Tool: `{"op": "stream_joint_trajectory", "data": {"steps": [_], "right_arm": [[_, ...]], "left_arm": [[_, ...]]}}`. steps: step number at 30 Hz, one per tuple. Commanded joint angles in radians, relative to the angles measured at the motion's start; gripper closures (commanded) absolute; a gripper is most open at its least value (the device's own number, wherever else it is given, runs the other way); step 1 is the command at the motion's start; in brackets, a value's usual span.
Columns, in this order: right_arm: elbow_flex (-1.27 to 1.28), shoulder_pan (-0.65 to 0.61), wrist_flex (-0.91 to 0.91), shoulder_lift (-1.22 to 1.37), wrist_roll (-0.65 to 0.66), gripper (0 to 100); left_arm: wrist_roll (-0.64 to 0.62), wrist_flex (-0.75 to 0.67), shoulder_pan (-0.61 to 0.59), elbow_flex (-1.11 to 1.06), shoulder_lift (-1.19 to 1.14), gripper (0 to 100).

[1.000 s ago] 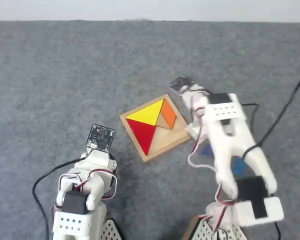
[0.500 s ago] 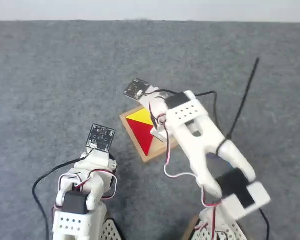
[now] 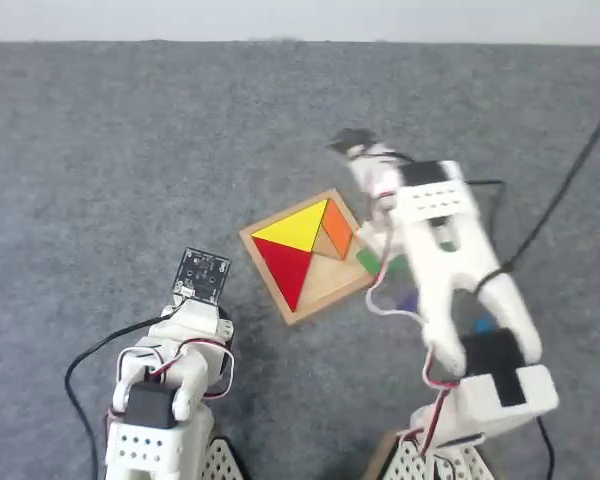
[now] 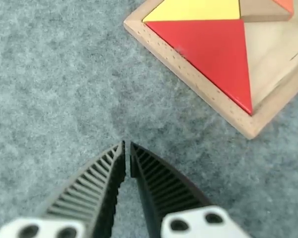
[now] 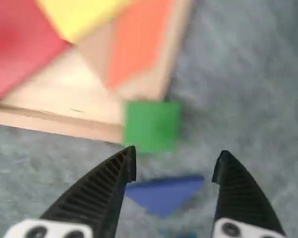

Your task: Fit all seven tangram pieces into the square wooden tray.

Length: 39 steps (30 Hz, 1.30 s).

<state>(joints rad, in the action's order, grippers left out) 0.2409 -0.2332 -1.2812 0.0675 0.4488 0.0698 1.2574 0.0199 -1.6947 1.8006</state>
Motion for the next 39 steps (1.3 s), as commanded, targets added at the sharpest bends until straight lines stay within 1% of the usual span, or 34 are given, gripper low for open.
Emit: {"op": "stream_joint_trajectory", "data": {"steps": [1,3,7,12,16,25,29,32,35,39], "right_arm": [[0.005,0.068,0.054,0.001,-0.009,75.7],[0.012,0.062,0.085,0.050,-0.012,75.7],[0.008,0.001,0.116,0.140,-0.011,75.7],[0.006,-0.077,0.107,0.166,-0.015,75.7],[0.009,-0.113,0.108,0.134,-0.017,75.7],[0.017,-0.124,0.105,-0.021,-0.060,75.4],[0.064,-0.186,0.128,-0.062,-0.117,75.3],[0.112,-0.214,0.188,-0.061,-0.137,75.3],[0.153,-0.206,0.260,-0.061,-0.196,75.3],[0.169,-0.163,0.286,-0.061,-0.253,75.3]], "left_arm": [[0.002,0.003,-0.003,0.010,0.015,98],[0.002,0.003,-0.003,0.010,0.015,98],[0.002,0.003,-0.003,0.010,0.015,98],[0.002,0.003,-0.003,0.010,0.015,98],[0.002,0.003,-0.003,0.010,0.015,98],[0.002,0.003,-0.003,0.010,0.015,98],[0.002,0.003,-0.003,0.010,0.015,98],[0.002,0.003,-0.003,0.010,0.015,98],[0.002,0.003,-0.003,0.010,0.015,98],[0.002,0.003,-0.003,0.010,0.015,98]]}}
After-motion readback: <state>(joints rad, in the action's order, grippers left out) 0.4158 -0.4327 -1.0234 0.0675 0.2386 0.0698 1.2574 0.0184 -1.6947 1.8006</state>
